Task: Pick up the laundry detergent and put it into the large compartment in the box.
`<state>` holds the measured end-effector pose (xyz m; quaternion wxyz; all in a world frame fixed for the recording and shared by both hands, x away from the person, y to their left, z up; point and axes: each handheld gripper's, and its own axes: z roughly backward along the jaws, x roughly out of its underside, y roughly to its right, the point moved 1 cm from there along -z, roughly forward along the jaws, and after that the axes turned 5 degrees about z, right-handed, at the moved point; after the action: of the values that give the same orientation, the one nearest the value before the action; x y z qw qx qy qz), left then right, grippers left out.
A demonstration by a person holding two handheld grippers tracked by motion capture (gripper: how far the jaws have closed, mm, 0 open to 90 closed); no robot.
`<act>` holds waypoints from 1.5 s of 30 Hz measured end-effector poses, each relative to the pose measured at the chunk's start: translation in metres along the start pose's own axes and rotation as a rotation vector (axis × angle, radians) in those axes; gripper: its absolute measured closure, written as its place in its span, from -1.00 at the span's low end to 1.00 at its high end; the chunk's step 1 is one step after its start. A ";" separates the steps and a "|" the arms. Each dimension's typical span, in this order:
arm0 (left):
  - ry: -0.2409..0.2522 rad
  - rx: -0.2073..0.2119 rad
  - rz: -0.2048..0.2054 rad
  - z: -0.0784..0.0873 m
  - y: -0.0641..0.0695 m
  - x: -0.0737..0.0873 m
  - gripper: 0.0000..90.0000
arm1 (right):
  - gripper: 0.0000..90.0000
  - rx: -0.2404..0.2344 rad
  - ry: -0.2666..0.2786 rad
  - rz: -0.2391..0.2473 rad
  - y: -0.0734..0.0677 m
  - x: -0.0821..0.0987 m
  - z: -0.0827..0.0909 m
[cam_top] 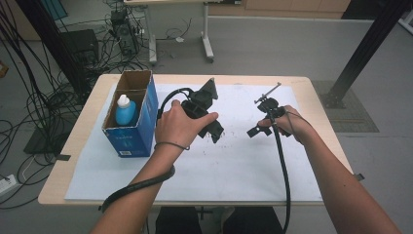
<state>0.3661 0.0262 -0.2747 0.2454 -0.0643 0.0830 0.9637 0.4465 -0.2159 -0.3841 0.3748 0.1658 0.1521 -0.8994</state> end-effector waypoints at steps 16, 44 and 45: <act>-0.006 0.052 -0.002 -0.019 0.001 0.008 -0.89 | -0.87 -0.001 -0.003 -0.004 -0.002 0.000 0.000; -0.008 0.043 0.012 -0.022 -0.002 0.010 -0.89 | -0.87 -0.007 0.004 -0.004 -0.005 -0.001 -0.001; -0.008 0.042 0.013 -0.022 -0.002 0.010 -0.89 | -0.87 -0.007 0.003 -0.004 -0.005 -0.002 -0.001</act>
<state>0.3605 0.0285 -0.2978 0.2409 -0.0546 0.1026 0.9636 0.4443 -0.2114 -0.3837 0.3735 0.1654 0.1559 -0.8993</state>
